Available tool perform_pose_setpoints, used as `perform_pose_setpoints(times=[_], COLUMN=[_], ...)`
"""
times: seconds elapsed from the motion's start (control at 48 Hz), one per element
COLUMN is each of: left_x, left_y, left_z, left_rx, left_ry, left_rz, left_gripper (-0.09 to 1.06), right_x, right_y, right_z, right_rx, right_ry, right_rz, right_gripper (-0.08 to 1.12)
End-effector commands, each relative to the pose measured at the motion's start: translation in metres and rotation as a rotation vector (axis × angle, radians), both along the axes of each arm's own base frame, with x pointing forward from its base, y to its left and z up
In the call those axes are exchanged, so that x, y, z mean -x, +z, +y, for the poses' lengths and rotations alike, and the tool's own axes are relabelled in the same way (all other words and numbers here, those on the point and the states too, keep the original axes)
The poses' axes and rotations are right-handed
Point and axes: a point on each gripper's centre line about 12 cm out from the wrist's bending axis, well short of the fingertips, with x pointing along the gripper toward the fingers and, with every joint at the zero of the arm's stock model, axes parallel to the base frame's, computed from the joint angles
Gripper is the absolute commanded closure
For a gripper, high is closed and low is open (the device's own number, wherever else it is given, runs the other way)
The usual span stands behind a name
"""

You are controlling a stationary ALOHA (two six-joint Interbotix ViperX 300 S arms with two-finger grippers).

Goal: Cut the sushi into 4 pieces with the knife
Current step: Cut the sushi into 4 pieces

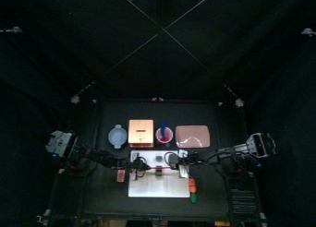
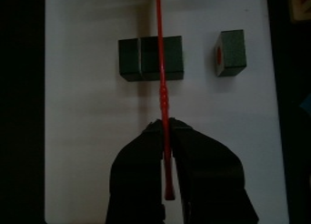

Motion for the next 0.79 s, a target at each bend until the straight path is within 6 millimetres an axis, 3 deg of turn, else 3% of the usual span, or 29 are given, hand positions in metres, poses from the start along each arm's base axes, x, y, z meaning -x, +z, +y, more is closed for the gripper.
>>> perform_pose_setpoints(times=[0.021, 0.312, 0.604, 0.792], left_x=[-0.005, -0.004, -0.003, -0.007], left_y=[0.001, -0.018, -0.055, -0.056], left_z=[0.002, 0.006, 0.013, 0.019], left_rx=[0.001, -0.001, -0.001, -0.003], left_ry=[0.01, 0.029, 0.076, 0.091], left_rz=[-0.009, 0.047, 0.146, 0.145], left_gripper=[0.79, 0.79, 0.79, 0.78], right_x=[-0.004, -0.006, -0.007, -0.008], right_y=[0.004, -0.02, -0.06, -0.062], right_z=[0.0, 0.0, -0.001, -0.007], right_rx=[0.0, 0.002, -0.003, -0.004], right_ry=[-0.001, -0.005, -0.022, -0.039], right_rz=[-0.017, 0.049, 0.16, 0.166], right_gripper=[0.98, 0.98, 0.98, 0.98])
